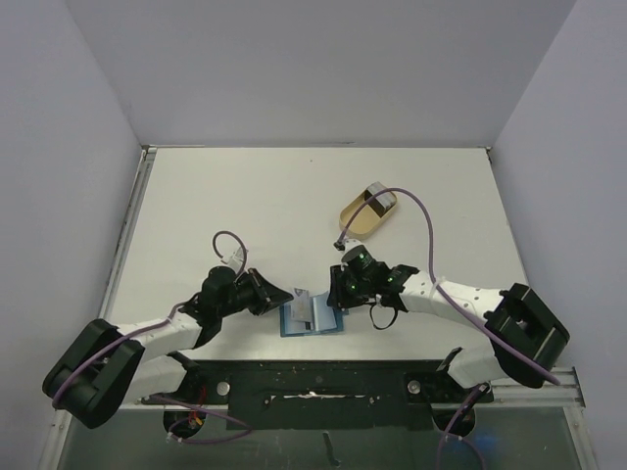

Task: Put the credit cards into the card holder
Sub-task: Insert the credit card into the card holder.

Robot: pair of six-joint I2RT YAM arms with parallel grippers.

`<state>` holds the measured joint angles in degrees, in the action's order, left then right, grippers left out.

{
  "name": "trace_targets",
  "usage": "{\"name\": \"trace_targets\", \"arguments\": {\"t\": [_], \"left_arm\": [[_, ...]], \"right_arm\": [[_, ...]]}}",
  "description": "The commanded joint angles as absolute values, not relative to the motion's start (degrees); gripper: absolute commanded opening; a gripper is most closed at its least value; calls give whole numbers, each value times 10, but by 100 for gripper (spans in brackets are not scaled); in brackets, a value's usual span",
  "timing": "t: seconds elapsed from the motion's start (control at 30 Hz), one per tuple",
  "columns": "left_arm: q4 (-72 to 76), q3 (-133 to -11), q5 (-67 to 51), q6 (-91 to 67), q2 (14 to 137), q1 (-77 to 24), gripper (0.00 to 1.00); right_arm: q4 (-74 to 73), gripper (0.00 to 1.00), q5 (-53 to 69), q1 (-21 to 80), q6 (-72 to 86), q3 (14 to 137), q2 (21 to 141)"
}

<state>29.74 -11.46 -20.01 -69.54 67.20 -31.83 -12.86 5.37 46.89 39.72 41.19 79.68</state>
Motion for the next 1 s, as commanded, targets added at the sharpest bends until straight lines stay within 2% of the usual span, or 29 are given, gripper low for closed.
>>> {"name": "trace_targets", "arguments": {"t": [0.0,0.3,0.97], "left_arm": [[374,-112,-216,-696,694,-328,0],[423,-116,-217,-697,759,-344,0],[505,-114,-235,-673,883,-357,0]], "right_arm": [[-141,23,-4,483,381,427,800],[-121,13,-16,492,381,415,818],[-88,12,-14,497,399,381,842]]}}
